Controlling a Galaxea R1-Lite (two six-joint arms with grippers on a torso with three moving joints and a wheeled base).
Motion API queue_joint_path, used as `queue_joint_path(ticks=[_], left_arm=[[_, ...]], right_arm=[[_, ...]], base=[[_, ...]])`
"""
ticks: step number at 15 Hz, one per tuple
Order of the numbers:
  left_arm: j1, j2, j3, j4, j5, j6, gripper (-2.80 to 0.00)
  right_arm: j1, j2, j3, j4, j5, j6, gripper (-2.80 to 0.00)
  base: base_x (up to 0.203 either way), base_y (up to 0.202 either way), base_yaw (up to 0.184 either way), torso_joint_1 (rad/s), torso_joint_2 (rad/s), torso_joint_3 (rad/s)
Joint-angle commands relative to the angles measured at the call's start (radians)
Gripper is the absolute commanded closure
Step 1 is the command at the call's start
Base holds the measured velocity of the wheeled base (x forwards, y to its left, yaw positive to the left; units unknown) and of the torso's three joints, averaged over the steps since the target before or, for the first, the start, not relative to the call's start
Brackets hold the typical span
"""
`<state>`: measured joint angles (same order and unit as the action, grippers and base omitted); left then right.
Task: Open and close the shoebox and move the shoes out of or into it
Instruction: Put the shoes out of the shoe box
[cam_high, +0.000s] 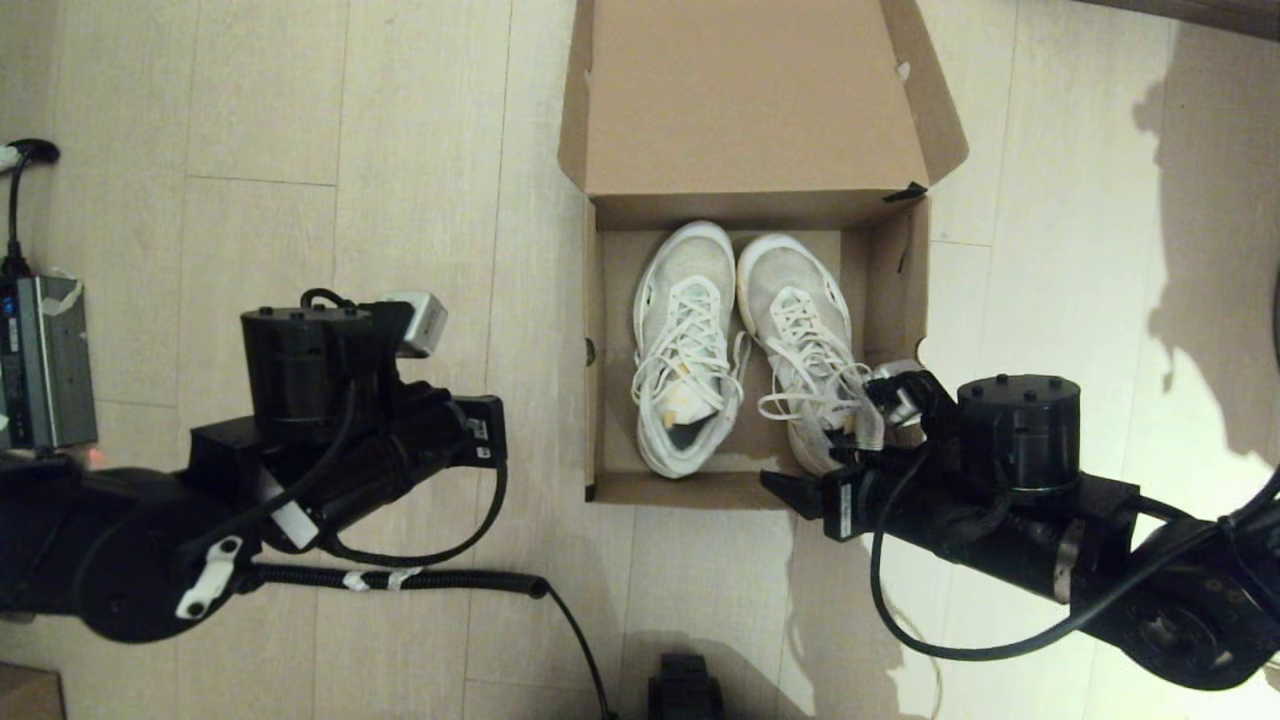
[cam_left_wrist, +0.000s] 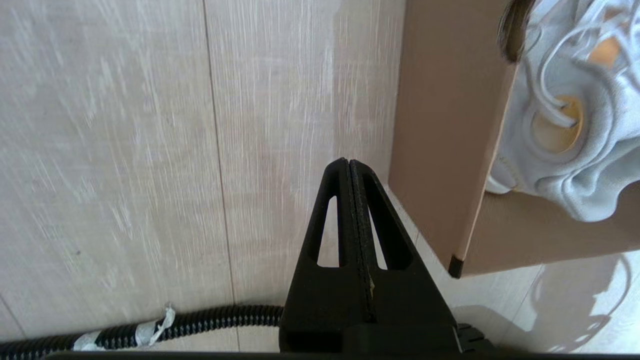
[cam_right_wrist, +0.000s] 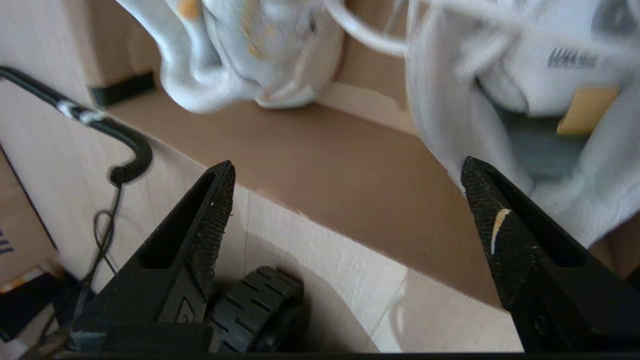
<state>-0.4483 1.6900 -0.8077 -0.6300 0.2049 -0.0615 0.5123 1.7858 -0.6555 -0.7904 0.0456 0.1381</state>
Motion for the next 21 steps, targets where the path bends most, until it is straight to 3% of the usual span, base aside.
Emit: queue_joint_path(ticks=[1, 6, 8, 12, 21], left_arm=[[-0.001, 0.012, 0.002, -0.004, 0.002, 0.000, 0.00], [-0.018, 0.076, 0.009, -0.006, 0.004, 0.000, 0.00], [-0.064, 0.148, -0.002, -0.009, 0.002, 0.002, 0.00], [-0.135, 0.225, -0.062, -0.013, 0.002, 0.025, 0.00], [-0.164, 0.227, -0.048, -0.025, 0.004, 0.019, 0.00]], right_arm=[[0.002, 0.019, 0.008, -0.004, 0.007, 0.002, -2.80], [0.003, 0.063, 0.010, -0.088, 0.022, 0.023, -2.80], [0.003, 0.083, 0.009, -0.168, 0.049, 0.021, -2.80], [0.034, 0.095, -0.027, -0.183, 0.059, 0.017, -2.80], [0.086, 0.149, -0.180, -0.118, -0.111, -0.078, -2.80]], base=[[0.000, 0.000, 0.000, 0.000, 0.00, 0.000], [0.000, 0.000, 0.000, 0.000, 0.00, 0.000], [0.000, 0.000, 0.000, 0.000, 0.00, 0.000], [0.000, 0.000, 0.000, 0.000, 0.00, 0.000], [0.000, 0.000, 0.000, 0.000, 0.00, 0.000]])
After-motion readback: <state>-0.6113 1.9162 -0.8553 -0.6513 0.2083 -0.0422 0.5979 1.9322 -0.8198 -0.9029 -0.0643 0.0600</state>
